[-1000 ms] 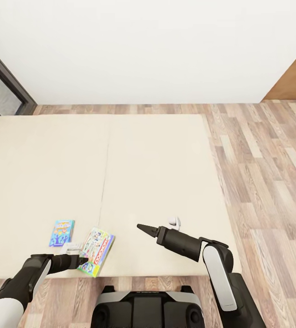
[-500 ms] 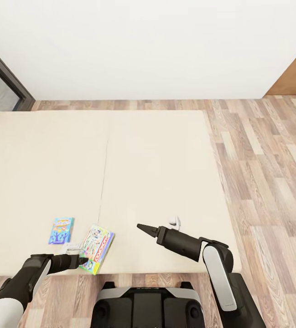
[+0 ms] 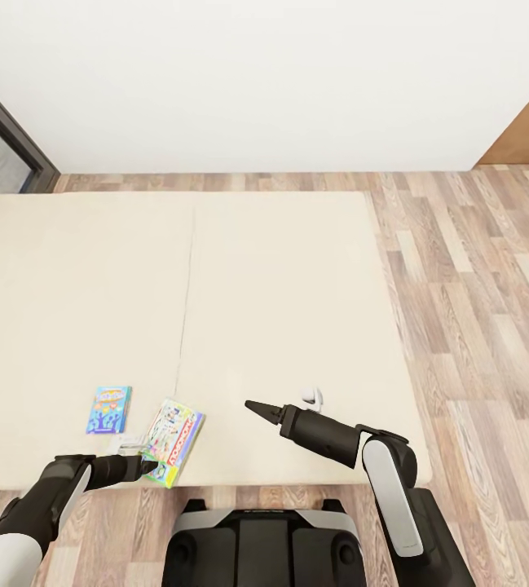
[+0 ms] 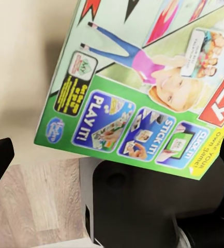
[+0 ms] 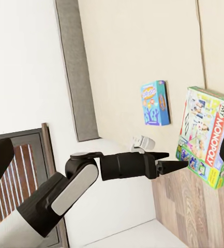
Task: Put all the toys in the child's room - the three board games (two on the bed and one on the table), the two jigsaw puzzles on the table, and the tennis ball on the table - inside the toy box on the table in the child's room.
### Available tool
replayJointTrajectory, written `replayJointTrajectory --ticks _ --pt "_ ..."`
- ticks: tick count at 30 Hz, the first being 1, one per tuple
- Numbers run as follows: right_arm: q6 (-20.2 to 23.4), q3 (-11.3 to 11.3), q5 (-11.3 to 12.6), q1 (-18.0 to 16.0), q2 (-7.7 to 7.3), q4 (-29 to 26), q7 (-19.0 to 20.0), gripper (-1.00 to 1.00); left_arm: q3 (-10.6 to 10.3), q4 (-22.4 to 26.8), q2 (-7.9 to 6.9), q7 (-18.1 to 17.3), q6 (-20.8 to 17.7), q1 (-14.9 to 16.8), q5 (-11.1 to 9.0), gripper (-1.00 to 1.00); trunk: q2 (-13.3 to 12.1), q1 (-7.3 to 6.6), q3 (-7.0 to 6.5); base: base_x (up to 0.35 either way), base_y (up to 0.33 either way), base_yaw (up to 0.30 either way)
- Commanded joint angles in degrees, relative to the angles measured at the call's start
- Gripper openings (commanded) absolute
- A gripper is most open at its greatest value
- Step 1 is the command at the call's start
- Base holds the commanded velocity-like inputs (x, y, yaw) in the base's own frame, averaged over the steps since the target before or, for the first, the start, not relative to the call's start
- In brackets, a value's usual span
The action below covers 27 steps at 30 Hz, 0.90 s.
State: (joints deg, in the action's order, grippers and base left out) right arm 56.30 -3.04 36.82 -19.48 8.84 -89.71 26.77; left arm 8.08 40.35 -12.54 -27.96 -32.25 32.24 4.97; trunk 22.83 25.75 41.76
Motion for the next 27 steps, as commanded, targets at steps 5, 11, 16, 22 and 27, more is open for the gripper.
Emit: replayJointTrajectory --ticks 5,11,16,22,27 --pt "0.2 0.1 -0.3 0.0 0.03 0.0 0.4 1.00 0.3 0.1 0.06 -0.5 -0.2 0.0 0.5 1.00 0.1 0.03 0.12 0.000 0.000 0.000" --pt "0.2 0.0 -0.3 0.0 0.08 -0.1 0.4 1.00 0.4 0.1 -0.01 -0.7 0.2 0.0 0.5 1.00 0.1 0.03 0.13 0.000 0.000 0.000" --pt "-0.4 -0.3 -0.3 0.0 0.26 -0.1 0.3 1.00 0.6 0.8 -0.01 -0.7 0.5 0.0 0.4 1.00 0.1 0.03 0.14 0.000 0.000 0.000" --pt "-1.3 -0.3 -0.3 0.0 0.10 -0.1 0.4 1.00 0.6 1.7 0.13 0.2 0.6 0.7 0.5 1.00 0.1 0.03 0.14 0.000 0.000 0.000" --pt "-1.5 -0.2 -0.3 0.0 0.05 -0.1 0.5 1.00 0.6 1.5 0.20 1.1 0.9 3.1 0.6 1.00 0.1 0.03 0.14 0.000 0.000 0.000"
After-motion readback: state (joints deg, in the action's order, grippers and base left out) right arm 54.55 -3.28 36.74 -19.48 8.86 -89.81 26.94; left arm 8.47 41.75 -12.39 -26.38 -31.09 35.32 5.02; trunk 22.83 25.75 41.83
